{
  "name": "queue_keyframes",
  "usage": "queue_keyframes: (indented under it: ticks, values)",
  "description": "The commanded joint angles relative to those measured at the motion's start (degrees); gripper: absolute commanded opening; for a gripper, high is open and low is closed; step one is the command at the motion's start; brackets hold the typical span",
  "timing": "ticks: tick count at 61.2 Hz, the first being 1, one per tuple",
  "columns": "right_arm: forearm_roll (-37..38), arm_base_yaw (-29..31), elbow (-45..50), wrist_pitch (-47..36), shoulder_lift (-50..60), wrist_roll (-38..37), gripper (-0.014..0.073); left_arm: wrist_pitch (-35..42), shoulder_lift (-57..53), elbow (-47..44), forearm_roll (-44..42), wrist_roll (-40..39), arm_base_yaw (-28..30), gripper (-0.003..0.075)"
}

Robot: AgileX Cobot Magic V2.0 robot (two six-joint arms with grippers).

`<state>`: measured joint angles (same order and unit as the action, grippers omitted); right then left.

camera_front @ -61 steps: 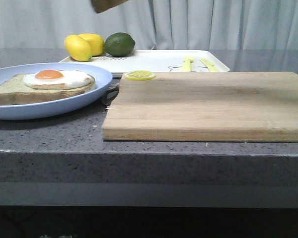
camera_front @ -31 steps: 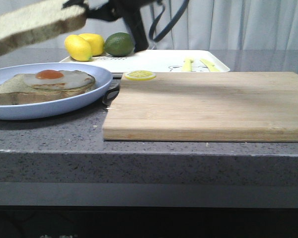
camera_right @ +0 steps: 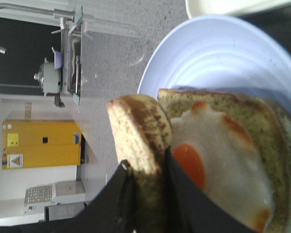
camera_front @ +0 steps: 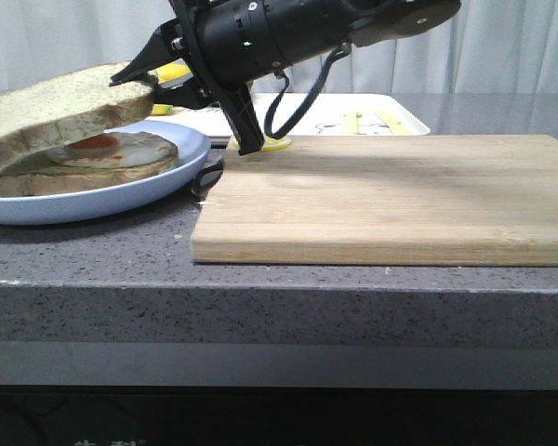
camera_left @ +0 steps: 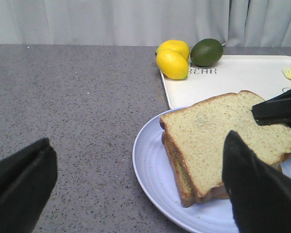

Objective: Place bread and move sandwich to tray
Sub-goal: 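Lower the bread onto the egg, open the right gripper and withdraw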

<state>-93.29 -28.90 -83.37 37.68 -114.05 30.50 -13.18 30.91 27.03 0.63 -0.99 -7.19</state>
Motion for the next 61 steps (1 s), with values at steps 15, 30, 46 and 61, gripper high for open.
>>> queue_keyframes:
  ticks: [15,30,46,61]
  values:
    - [-0.14,3.68,-1.27,7.73,3.34,0.91,0.0244,4.88,0.47,2.15,0.43,-0.07,-0.31,0.067]
    - [0.29,3.49,-1.27,8.57,3.34,0.91,0.0386,4.88,0.47,2.15,0.43,-0.07,-0.31,0.067]
    - [6.85,8.34,-1.27,17.92,4.95,0.09,0.0275,4.88,0.47,2.15,0.43,-0.07,-0.31,0.067]
    - [24.73,13.99,-1.27,21.33,14.3,-1.62,-0.0075,4.88,0.47,2.15,0.43,-0.07,-0.31,0.067]
